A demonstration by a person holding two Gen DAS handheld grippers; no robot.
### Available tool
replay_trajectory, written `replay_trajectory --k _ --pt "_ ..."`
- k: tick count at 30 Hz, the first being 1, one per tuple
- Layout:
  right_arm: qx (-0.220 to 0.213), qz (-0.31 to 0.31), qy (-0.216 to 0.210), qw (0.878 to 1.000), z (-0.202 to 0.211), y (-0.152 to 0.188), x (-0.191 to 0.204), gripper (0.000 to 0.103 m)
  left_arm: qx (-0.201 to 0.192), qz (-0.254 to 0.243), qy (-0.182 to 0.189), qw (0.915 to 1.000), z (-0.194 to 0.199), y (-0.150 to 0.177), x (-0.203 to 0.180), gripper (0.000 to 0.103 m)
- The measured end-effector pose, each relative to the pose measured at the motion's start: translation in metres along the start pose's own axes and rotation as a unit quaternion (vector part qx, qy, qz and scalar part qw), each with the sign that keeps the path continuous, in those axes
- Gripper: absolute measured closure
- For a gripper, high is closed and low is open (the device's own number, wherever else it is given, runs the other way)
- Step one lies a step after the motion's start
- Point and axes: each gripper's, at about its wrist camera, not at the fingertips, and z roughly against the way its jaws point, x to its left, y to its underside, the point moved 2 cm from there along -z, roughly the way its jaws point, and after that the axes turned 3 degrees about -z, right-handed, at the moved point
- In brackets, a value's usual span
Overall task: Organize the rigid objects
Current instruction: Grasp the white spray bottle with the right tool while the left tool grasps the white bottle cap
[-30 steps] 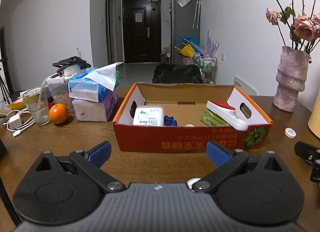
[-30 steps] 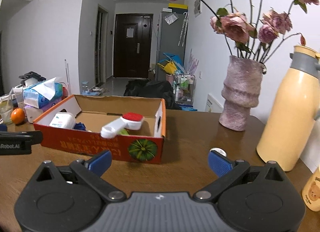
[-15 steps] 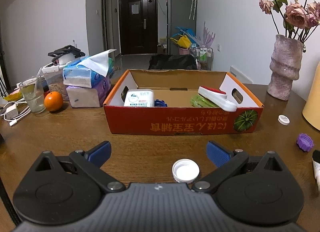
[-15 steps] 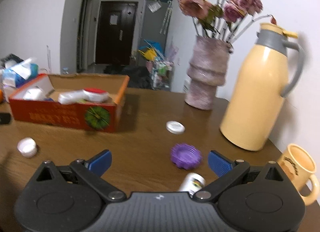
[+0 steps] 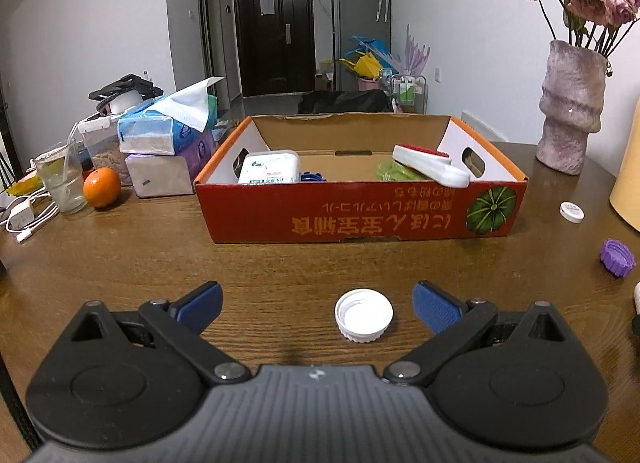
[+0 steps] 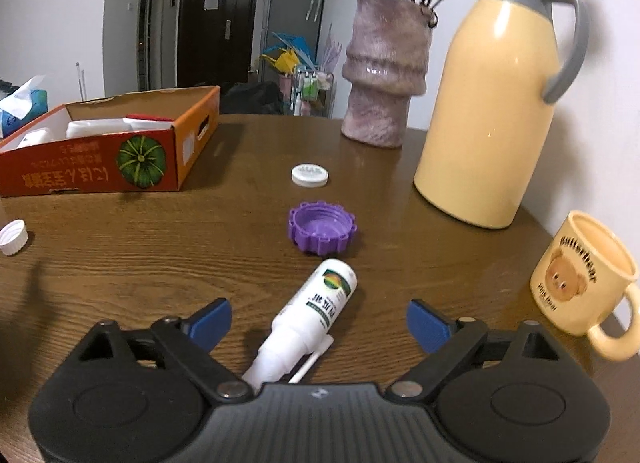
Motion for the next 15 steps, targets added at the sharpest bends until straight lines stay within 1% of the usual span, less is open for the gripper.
replay_trajectory --k 2,4,5,6,7,8,9,10,11,13,15 --pt "0.003 -0.009 -0.006 1.0 -0.003 0.001 -0.002 0.019 0.003 -0.002 0.002 1.0 -0.002 0.001 -0.001 0.0" --pt "0.006 -0.021 -0.009 1.0 -0.007 0.001 -0.005 0.028 0.009 -0.005 0.002 0.9999 -0.006 0.003 -0.003 0.0" --pt "0.008 -0.026 -0.011 1.0 -0.009 0.001 -0.007 0.031 0.012 -0.007 0.002 0.9999 -0.008 0.005 -0.005 0.0" --pt "0.012 -0.032 -0.014 0.999 -0.01 0.001 -0.008 0.038 0.015 -0.01 0.002 0.9998 -0.01 0.006 -0.006 0.0" --pt "0.017 -0.04 -0.018 0.999 -0.013 0.002 -0.01 0.043 0.018 -0.012 0.003 0.9998 -0.012 0.007 -0.007 0.0" --pt "0.022 -0.047 -0.023 0.998 -0.015 0.003 -0.012 0.05 0.021 -0.014 0.003 0.9997 -0.014 0.008 -0.009 0.0" --pt "0.021 -0.051 -0.027 0.998 -0.015 0.003 -0.013 0.056 0.023 -0.016 0.003 0.9996 -0.016 0.009 -0.01 0.0" --pt "0.02 -0.054 -0.027 0.998 -0.015 0.003 -0.013 0.065 0.026 -0.018 0.003 0.9995 -0.018 0.01 -0.011 0.0" --pt "0.017 -0.055 -0.025 0.998 -0.016 0.004 -0.014 0.07 0.028 -0.02 0.003 0.9994 -0.019 0.01 -0.012 0.0" --pt "0.014 -0.062 -0.018 0.998 -0.016 0.004 -0.016 0.074 0.034 -0.022 0.005 0.9992 -0.024 0.012 -0.014 0.0" --pt "0.01 -0.072 -0.016 0.997 -0.016 0.004 -0.019 0.076 0.038 -0.023 0.004 0.999 -0.027 0.013 -0.016 0.0"
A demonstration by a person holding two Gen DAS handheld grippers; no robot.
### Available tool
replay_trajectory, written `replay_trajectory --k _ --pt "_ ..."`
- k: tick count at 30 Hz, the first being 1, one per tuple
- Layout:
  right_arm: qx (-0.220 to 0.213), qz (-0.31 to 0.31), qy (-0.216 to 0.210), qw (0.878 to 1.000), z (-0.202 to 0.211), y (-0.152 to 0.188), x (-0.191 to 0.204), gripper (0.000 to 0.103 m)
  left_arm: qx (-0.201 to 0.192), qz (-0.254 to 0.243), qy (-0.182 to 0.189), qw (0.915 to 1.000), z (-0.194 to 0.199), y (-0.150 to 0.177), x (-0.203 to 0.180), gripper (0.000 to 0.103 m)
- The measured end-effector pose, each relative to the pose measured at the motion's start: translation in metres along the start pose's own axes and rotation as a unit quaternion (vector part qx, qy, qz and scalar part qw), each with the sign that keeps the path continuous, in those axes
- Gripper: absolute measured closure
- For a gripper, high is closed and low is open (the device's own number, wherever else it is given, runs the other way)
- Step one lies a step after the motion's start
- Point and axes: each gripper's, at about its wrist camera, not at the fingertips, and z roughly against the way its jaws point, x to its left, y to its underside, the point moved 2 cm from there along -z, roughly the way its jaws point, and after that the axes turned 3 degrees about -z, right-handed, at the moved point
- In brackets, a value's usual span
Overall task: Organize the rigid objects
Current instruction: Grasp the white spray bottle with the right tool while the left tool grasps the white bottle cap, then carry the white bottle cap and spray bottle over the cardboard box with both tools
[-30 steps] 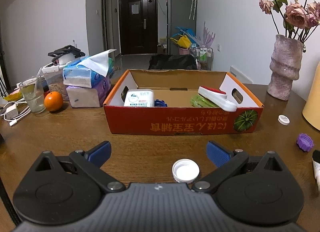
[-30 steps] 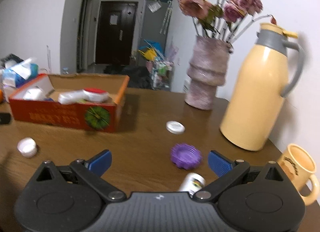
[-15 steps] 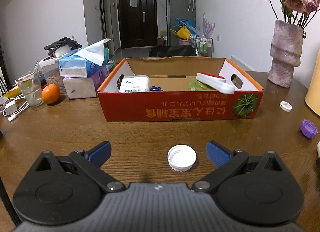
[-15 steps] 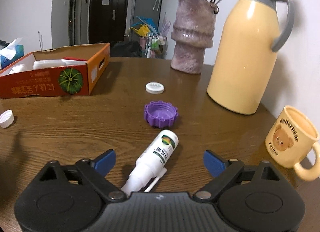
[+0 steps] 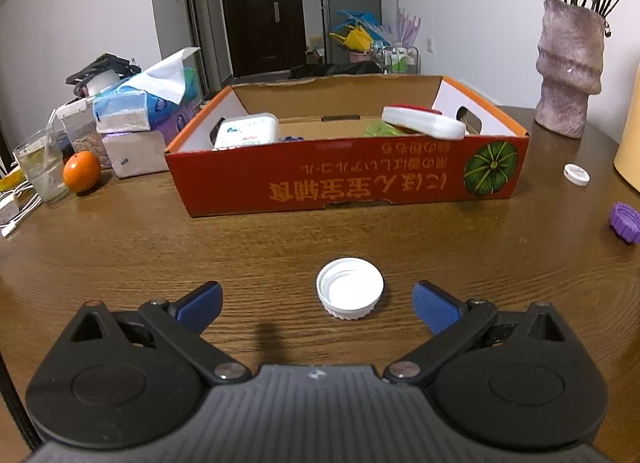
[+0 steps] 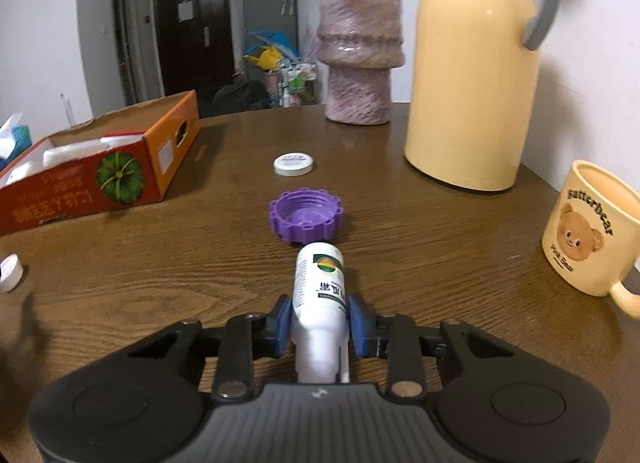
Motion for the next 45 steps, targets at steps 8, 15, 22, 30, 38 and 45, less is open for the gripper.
replay_trajectory --k 8,15,22,30,38,45 --pt "-0.029 -0.018 -0.006 0.999 0.007 -0.002 -0.005 0.077 0.018 0.014 0.004 0.9997 -0.018 -0.001 -0.002 0.0" --pt "-0.047 -0.02 0.003 0.999 0.012 -0.002 -0.004 0.076 0.022 0.02 -0.008 0.9995 -0.026 -0.004 -0.002 0.0" --pt "-0.057 -0.024 0.009 0.998 0.014 -0.002 -0.005 0.077 0.024 0.015 -0.003 0.9996 -0.03 -0.004 -0.006 0.018" --pt "-0.058 -0.021 0.006 0.998 0.015 0.0 0.0 0.077 0.02 0.014 0.031 0.9992 -0.029 -0.003 -0.009 0.049" --pt "-0.061 -0.019 0.008 0.998 0.015 0.001 0.003 0.076 0.015 0.01 0.044 0.9988 -0.028 -0.003 -0.011 0.062" --pt "-0.069 -0.015 0.006 0.997 0.018 0.002 0.006 0.076 0.016 0.005 0.042 0.999 -0.025 -0.003 -0.011 0.062"
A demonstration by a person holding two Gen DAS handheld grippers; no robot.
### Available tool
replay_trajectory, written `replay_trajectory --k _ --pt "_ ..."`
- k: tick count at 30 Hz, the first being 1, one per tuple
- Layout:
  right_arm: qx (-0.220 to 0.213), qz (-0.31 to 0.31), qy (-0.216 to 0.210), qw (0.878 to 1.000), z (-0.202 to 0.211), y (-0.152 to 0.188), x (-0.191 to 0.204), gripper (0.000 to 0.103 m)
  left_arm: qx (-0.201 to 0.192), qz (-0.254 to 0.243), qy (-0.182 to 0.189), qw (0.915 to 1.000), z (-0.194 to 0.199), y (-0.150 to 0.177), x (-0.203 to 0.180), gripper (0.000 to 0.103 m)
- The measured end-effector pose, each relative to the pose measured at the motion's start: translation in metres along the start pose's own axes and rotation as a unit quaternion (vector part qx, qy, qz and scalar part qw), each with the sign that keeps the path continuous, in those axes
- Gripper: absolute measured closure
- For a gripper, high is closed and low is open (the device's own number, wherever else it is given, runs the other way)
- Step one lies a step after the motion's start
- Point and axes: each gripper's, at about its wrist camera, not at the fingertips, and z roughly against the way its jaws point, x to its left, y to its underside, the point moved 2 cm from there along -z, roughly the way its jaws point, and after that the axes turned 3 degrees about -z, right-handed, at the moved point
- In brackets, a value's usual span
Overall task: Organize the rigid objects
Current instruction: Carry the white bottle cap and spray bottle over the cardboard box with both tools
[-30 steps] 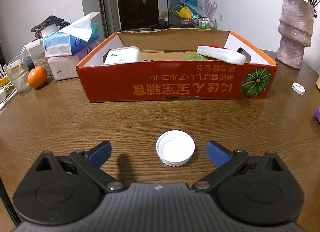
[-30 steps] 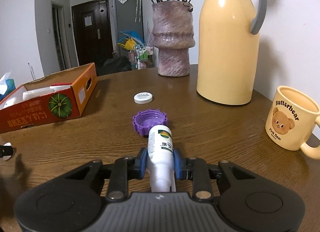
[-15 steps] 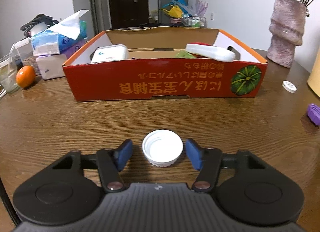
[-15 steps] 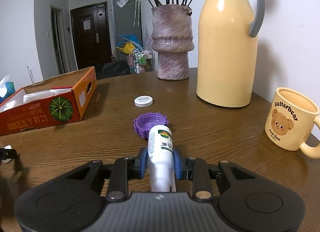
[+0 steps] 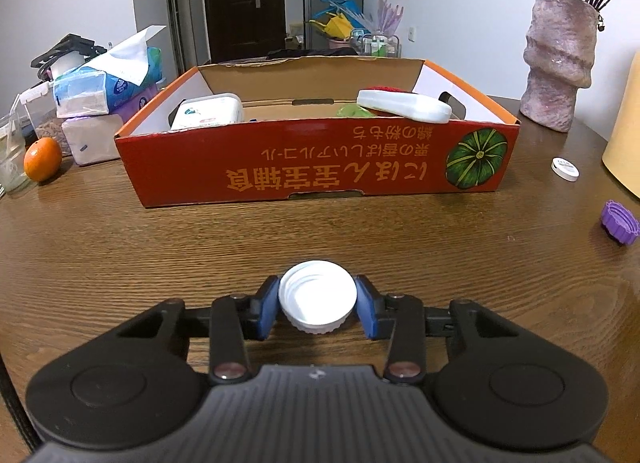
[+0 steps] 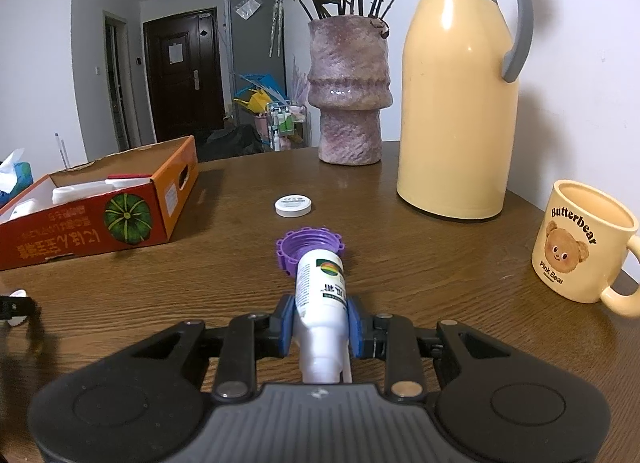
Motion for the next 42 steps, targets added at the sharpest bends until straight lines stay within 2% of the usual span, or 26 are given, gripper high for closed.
replay_trajectory --k 20,42 --pt "-0.024 0.005 -0.021 0.999 0.015 0.006 0.024 0.076 -0.036 -0.013 0.012 0.9992 0.032 0.002 -0.003 0.062" --pt "-0.046 0.034 -0.095 0.994 0.041 0.01 0.088 0.077 -0.088 0.001 0.024 0.9958 0.081 0.0 0.01 0.062"
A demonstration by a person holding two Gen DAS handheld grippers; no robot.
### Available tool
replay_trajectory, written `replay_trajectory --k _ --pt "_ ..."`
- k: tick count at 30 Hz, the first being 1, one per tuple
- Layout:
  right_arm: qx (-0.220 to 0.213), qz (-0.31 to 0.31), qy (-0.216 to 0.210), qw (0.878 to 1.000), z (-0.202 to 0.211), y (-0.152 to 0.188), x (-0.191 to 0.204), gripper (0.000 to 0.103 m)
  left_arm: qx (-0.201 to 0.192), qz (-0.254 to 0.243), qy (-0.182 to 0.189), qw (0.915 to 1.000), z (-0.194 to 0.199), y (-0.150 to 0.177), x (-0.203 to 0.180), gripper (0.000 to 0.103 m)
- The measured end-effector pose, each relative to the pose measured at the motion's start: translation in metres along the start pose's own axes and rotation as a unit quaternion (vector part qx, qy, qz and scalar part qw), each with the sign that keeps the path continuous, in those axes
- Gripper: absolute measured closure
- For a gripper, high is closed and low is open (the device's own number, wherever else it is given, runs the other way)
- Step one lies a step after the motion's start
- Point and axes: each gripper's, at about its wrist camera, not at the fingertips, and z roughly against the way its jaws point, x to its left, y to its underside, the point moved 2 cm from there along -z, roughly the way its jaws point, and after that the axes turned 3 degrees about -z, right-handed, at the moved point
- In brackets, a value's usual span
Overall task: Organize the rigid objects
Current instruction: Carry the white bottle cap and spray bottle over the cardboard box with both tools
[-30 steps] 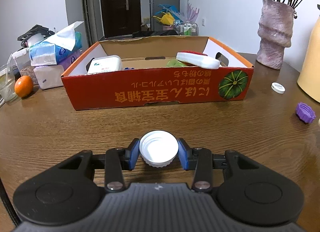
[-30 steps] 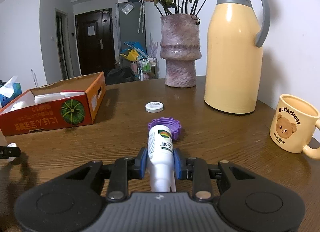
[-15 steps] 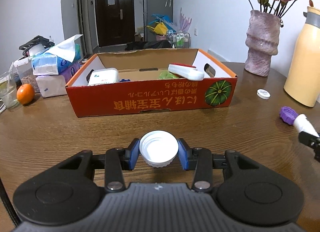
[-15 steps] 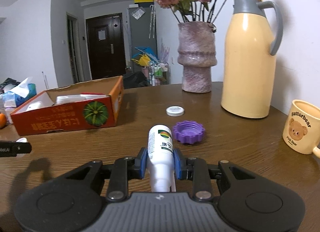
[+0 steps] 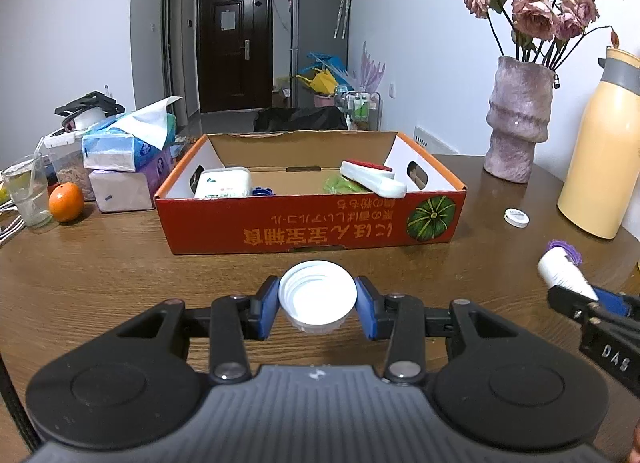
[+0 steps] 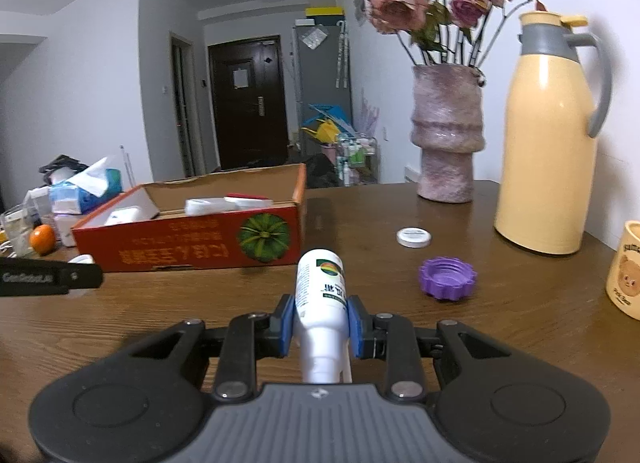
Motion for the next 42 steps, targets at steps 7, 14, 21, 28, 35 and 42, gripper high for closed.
replay_trajectory --k 7,14,21,28,35,42 --pt "-0.003 0.01 -0.024 1.0 0.004 -0.002 0.023 0.077 -0.004 0.001 0.0 1.0 0.005 -0.001 0.005 0.062" --pt "-0.006 0.018 -0.043 0.999 0.008 -0.006 0.041 0.076 -0.009 0.005 -0.002 0.9999 0.009 -0.002 0.009 0.062" --pt "-0.014 0.024 -0.057 0.998 0.008 -0.012 0.057 0.077 -0.016 0.01 -0.006 0.9998 0.011 -0.007 0.014 0.062" --pt "-0.018 0.028 -0.067 0.997 0.004 -0.019 0.068 0.076 -0.026 0.019 -0.016 0.9993 0.01 -0.017 0.023 0.062" --pt "-0.026 0.024 -0.075 0.997 -0.006 -0.03 0.075 0.077 -0.037 0.032 -0.024 0.9985 0.004 -0.03 0.031 0.062" --pt "-0.034 0.02 -0.083 0.996 -0.019 -0.041 0.084 0.077 -0.045 0.043 -0.029 0.9976 -0.007 -0.043 0.038 0.062"
